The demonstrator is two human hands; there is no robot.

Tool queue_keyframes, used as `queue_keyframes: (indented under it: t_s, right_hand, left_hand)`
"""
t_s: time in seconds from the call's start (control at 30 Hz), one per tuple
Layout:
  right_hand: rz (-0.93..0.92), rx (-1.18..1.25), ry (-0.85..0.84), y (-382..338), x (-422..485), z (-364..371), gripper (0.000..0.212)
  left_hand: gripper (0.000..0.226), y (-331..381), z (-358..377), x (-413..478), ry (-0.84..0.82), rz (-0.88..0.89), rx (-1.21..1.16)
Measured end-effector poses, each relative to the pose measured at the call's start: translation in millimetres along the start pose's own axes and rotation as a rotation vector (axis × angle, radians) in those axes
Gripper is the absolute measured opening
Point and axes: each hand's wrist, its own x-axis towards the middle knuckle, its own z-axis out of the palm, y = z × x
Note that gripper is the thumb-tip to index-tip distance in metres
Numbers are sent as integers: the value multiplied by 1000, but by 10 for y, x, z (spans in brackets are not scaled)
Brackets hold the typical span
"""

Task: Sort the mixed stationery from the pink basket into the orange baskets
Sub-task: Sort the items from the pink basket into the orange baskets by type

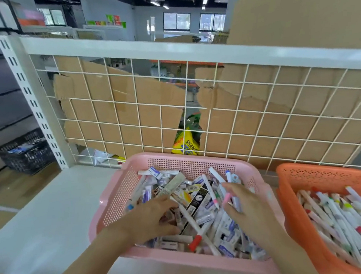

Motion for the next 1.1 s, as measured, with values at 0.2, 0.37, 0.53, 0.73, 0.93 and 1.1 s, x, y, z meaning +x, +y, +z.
queue_keyframes:
  t_s: [0.2, 0.37, 0.53, 0.73, 0.93, 1.1]
  right_hand:
    - [-61, -53, -167, -207, 81, 32, 41]
    - [-111, -134, -277, -236, 230, 133, 45]
    - [-175, -286, -426, -157, 411, 186, 70]
    - [-205, -357, -355, -36, 509, 219, 47]
    - [-204, -381, -290, -35, 508, 288, 35]
    - [-198, -359, -274, -57, 507, 274, 38]
  left_hand:
    - [57, -3, -50, 196, -112, 71, 36]
    - [47, 10, -46, 247, -145, 106, 13]
    - [51, -75, -40, 221, -169, 81, -82]
    - [38, -123, -5, 221, -102, 78, -51]
    - [41, -173, 35, 196, 9, -35, 127]
    - [36, -161, 31, 214, -23, -13, 95]
